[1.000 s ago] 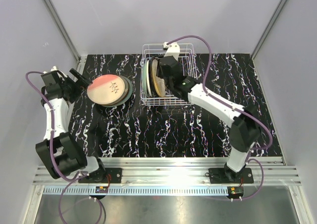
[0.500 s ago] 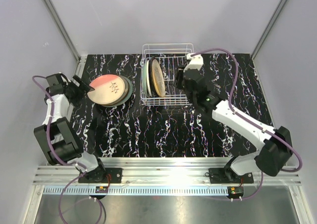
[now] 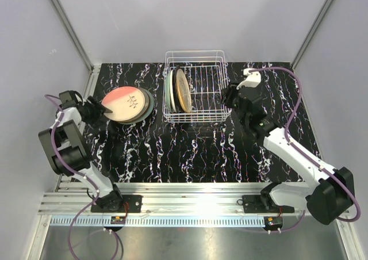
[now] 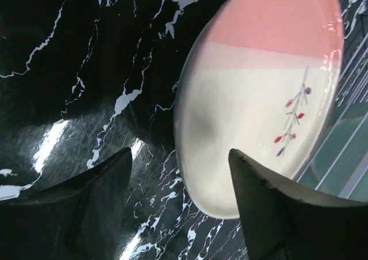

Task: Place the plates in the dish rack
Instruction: Grab a plate with the left arm, then pass the plate from the left arm to the right

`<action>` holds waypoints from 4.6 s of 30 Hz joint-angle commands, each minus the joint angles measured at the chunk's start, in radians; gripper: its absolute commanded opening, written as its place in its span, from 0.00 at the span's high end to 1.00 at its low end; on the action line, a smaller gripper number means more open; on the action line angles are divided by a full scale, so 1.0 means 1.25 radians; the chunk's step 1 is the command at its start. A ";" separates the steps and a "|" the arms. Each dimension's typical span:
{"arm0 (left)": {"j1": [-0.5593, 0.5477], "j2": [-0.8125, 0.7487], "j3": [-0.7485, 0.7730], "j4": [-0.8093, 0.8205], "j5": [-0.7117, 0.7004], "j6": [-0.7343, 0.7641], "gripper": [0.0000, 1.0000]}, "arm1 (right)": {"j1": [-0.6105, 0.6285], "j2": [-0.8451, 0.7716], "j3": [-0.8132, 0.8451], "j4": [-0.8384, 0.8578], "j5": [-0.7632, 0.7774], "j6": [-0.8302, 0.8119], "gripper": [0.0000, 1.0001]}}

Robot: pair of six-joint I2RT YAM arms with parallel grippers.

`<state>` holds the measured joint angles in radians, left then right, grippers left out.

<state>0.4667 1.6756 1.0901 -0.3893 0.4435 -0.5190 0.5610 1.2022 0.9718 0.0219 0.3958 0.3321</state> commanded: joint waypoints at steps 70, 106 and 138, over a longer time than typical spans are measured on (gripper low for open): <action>0.045 -0.214 -0.013 0.028 0.168 -0.072 1.00 | 0.423 0.562 0.486 0.126 -0.388 -0.689 0.22; 0.050 -0.295 -0.052 0.122 0.277 -0.160 1.00 | 0.457 0.991 0.838 0.246 0.007 -1.077 0.26; 0.056 -0.286 -0.060 0.180 0.330 -0.171 0.48 | 0.504 0.923 0.725 0.558 0.043 -1.208 1.00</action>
<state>0.5331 1.3479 0.9989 -0.2222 0.7986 -0.7338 1.1690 2.4733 1.8626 0.5533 0.4526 -1.1831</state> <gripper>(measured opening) 0.478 0.255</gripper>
